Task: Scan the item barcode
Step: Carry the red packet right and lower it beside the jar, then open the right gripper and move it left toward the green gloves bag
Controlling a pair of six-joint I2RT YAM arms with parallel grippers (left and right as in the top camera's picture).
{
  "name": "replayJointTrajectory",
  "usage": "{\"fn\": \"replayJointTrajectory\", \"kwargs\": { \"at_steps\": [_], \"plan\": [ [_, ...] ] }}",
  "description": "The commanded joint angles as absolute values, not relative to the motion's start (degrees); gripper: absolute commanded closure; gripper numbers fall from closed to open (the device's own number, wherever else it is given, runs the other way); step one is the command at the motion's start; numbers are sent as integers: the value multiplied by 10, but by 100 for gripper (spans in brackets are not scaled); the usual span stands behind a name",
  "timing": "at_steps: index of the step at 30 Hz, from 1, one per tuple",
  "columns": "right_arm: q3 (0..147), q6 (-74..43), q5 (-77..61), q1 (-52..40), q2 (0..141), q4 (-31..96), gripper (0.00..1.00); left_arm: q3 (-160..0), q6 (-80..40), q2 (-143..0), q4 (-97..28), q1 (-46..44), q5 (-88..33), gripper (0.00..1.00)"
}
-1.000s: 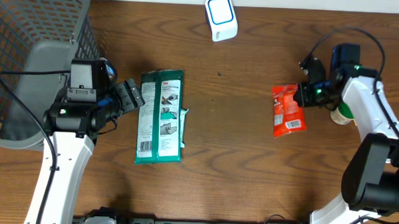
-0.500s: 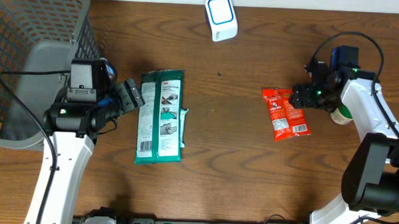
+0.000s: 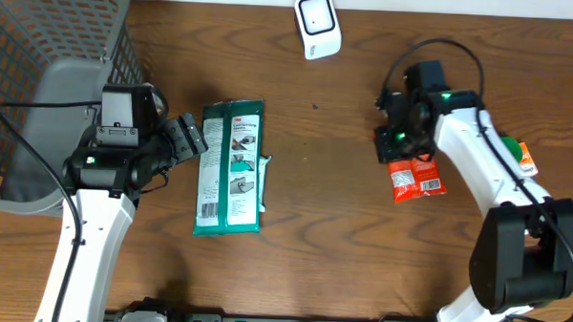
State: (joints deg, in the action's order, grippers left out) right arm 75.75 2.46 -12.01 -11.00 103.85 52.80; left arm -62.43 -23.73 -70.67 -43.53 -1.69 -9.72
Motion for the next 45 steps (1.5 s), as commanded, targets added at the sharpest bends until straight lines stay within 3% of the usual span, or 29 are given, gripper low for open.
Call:
{"fn": "replayJointTrajectory", "kwargs": {
  "at_steps": [1, 9, 17, 27, 33, 40, 43, 45],
  "plan": [
    [716, -3, -65, -138, 1027, 498, 96, -629, -232, -707, -437, -15, -94, 13],
    [631, -45, 74, -143, 1027, 399, 96, -629, -232, -707, -437, -15, -94, 13],
    [621, -44, 163, -122, 1027, 392, 98, -629, -232, -707, -437, -15, -94, 13],
    [621, -65, 164, -67, 1027, 379, 98, -629, -232, -707, -437, -15, -94, 13],
    [621, -67, 65, -59, 1027, 334, 98, -629, -232, -707, -437, -15, -94, 13],
    [621, -68, 122, -52, 1027, 306, 98, -629, -232, -707, -437, -15, -94, 13],
    [618, -69, 122, -45, 1027, 304, 95, -629, -232, -707, -437, -15, -94, 13],
    [613, -84, 129, -39, 1027, 299, 86, -629, -232, -707, -437, -15, -94, 13]
  ]
}}
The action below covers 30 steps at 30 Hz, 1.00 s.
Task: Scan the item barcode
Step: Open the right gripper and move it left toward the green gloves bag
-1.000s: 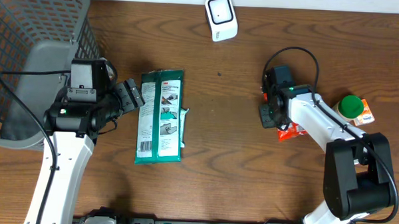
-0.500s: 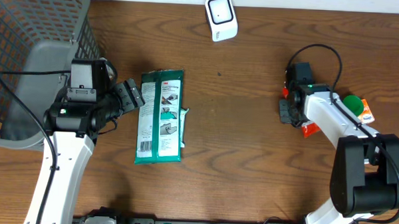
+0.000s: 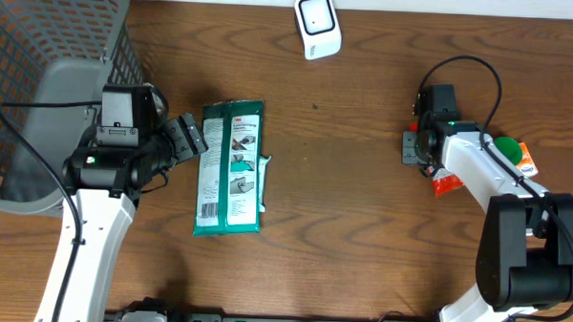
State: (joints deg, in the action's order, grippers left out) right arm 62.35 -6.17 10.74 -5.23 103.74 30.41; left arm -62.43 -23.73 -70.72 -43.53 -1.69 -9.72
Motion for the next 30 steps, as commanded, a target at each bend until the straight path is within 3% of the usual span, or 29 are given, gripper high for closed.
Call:
{"fn": "replayJointTrajectory", "kwargs": {
  "at_steps": [1, 5, 8, 12, 21, 30],
  "plan": [
    [606, -128, 148, -33, 1027, 283, 86, -629, -232, -707, -437, -15, -94, 13],
    [602, -136, 137, -26, 1026, 262, 86, -629, -232, -707, -437, -15, -94, 13],
    [603, -122, 102, -28, 1025, 264, 80, -629, -232, -707, -437, -15, -94, 13],
    [609, -101, 13, -29, 1017, 267, 70, -629, -232, -707, -437, -15, -94, 13],
    [612, -87, -387, -54, 1007, 232, 42, -629, -232, -707, -437, -15, -94, 13],
    [612, -122, -469, -159, 1007, 168, 22, -629, -232, -707, -437, -15, -94, 13]
  ]
}}
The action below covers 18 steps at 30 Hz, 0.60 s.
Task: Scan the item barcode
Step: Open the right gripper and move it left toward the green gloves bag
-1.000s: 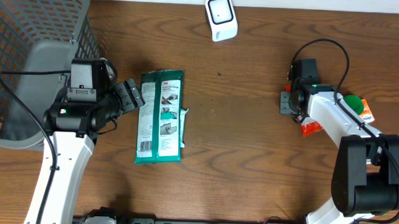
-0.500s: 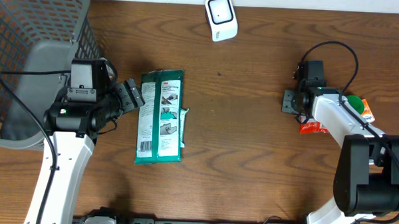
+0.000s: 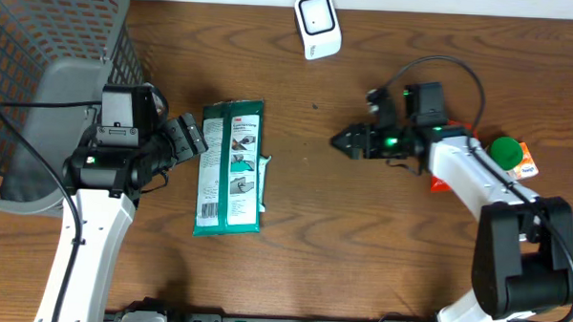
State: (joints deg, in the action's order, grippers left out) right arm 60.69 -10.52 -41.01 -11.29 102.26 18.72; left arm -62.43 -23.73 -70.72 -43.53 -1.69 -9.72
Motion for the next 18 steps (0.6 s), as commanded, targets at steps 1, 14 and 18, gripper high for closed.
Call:
{"fn": "replayJointTrajectory", "kwargs": {
  "at_steps": [1, 14, 18],
  "plan": [
    [612, -122, -471, -174, 1007, 157, 19, -629, -232, -707, -437, -15, -94, 13],
    [649, -200, -349, -360, 1008, 76, 22, -629, -232, -707, -437, -15, -94, 13],
    [698, -199, -317, -361, 1011, 117, 23, -629, -232, -707, -437, -15, -94, 13]
  ]
}}
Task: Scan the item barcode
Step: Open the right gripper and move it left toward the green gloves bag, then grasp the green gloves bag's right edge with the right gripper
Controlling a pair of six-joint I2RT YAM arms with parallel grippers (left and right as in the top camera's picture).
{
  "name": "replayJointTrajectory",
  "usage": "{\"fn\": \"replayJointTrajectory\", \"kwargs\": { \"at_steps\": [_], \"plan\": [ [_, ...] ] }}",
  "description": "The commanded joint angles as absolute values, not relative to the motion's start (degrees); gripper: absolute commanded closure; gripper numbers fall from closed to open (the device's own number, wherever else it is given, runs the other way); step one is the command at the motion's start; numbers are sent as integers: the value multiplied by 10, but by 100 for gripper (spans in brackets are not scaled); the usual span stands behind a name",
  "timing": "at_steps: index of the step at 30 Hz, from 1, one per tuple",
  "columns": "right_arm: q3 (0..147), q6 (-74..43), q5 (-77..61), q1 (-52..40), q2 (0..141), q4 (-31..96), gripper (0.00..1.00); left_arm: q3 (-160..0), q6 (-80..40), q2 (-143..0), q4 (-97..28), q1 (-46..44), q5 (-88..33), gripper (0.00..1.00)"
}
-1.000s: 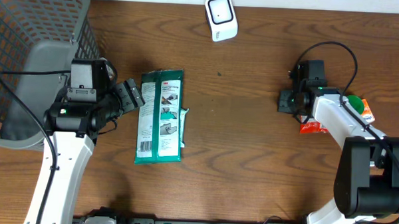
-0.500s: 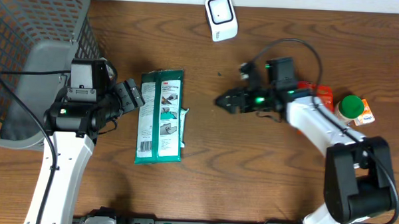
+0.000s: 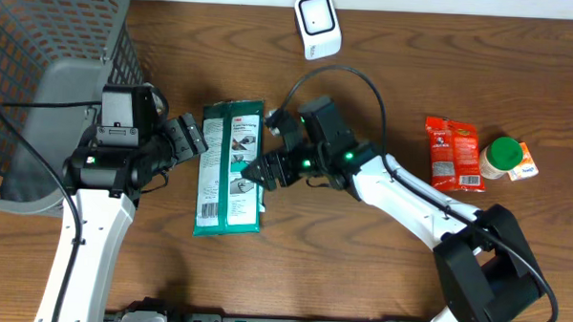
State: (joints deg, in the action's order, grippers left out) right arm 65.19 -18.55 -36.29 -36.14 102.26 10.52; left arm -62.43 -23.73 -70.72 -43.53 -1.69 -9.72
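Note:
A green flat package [image 3: 231, 169] lies left of the table's middle, its white label strip along its left side. The white barcode scanner [image 3: 317, 25] stands at the back edge. My left gripper [image 3: 192, 139] rests open just off the package's left edge. My right gripper [image 3: 260, 164] reaches in from the right, its fingertips at the package's right edge and apparently open. I see nothing held in it.
A grey mesh basket [image 3: 42, 38] fills the back left corner. A red snack packet [image 3: 451, 152] lies at the right, with a green-capped bottle [image 3: 504, 155] just beyond it.
My right gripper has moved left from the table's middle to the green package's right edge. The red packet now lies fully uncovered at the right. The left arm has not moved.
My right gripper was first over the red packet at the right. Later it stood a little further right and back, with the packet partly under the arm. Then it pointed left away from the packet, and now it is at the green package. The left gripper stayed put.

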Motion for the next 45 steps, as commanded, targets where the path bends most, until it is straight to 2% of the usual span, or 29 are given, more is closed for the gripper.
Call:
{"fn": "replayJointTrajectory", "kwargs": {
  "at_steps": [1, 10, 17, 33, 35, 37, 42, 45],
  "plan": [
    [709, -200, -317, -361, 1015, 122, 23, -629, -232, -707, -437, -15, -94, 13],
    [818, -209, -300, -361, 1113, 208, 25, -629, -232, -707, -437, -15, -94, 13],
    [839, -209, -253, -361, 1184, 194, 26, -629, -232, -707, -437, -15, -94, 13],
    [838, -210, -275, -373, 1235, 144, 12, -629, -232, -707, -437, -15, -94, 13],
    [838, -210, -275, -377, 1238, 135, 16, -629, -232, -707, -437, -15, -94, 13],
    [838, -210, -275, -382, 1244, 125, 25, -629, -232, -707, -437, -15, -94, 13],
    [838, -215, -273, -383, 1254, 124, 31, -629, -232, -707, -437, -15, -94, 13],
    [838, -214, -273, -383, 1255, 123, 40, -629, -232, -707, -437, -15, -94, 13]
  ]
}}
